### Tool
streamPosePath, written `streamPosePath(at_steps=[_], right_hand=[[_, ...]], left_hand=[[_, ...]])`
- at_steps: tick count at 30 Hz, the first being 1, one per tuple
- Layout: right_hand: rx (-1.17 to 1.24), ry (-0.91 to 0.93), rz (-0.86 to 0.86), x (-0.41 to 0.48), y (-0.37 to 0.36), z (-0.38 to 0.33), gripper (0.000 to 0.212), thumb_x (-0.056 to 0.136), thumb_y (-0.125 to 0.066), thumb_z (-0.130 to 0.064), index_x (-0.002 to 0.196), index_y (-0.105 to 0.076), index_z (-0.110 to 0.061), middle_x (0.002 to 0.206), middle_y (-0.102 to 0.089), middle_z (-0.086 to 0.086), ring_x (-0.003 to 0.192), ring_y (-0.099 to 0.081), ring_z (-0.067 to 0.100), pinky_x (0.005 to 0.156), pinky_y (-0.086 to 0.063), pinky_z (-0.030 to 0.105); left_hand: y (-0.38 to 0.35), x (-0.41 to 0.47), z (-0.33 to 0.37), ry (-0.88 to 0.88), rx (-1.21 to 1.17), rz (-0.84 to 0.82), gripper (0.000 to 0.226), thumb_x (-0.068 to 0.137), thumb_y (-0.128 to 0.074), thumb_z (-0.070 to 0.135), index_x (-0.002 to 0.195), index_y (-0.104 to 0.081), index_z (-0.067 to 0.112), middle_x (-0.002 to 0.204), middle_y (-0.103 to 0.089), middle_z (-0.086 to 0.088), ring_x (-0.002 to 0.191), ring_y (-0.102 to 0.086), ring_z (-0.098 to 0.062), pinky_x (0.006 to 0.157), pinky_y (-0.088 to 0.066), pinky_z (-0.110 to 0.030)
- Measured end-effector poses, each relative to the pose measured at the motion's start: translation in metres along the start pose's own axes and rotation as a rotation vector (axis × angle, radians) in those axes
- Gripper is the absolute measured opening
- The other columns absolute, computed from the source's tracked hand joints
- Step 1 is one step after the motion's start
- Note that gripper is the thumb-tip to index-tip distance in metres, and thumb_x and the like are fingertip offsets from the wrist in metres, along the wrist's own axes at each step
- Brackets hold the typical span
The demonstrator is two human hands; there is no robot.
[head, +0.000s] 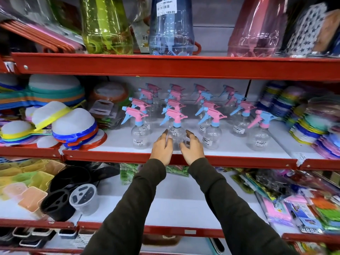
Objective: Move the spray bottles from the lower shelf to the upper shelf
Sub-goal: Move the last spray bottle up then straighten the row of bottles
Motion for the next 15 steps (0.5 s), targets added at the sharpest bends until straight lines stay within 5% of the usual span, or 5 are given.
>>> streamPosePath(at_steps=[8,15], right_hand=[[0.133,0.173,0.278,-0.021,0.062,0.007,0.043,0.088,-0.056,-0.001,0.127,-0.055,-0.021,0.126,-0.046,0.001,0.108,-0.052,0.016,0.099,-0.051,0.04],[0.067,0.03,0.277,0.0,0.112,0.05,0.049,0.091,-0.059,-0.01,0.138,-0.045,-0.017,0.137,-0.039,0.013,0.128,-0.045,0.034,0.111,-0.039,0.048]], left_hand=[[-0.01,-0.038,0.026,-0.224,-0.081,0.367,0.039,0.102,-0.037,0.026,0.136,-0.054,0.014,0.135,-0.054,-0.005,0.126,-0.049,-0.014,0.109,-0.037,-0.03],[-0.086,-0.037,0.056,-0.171,-0.185,0.092,0.044,0.103,-0.035,0.037,0.141,-0.049,0.02,0.144,-0.051,-0.003,0.134,-0.045,-0.015,0.113,-0.034,-0.029]])
Point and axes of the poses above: each hand's wrist, its own x-axis towards the middle knuckle, its own y-axis out of the back of the hand, z = x × y, the point moved 6 cm from there along x, towards the middle knuckle
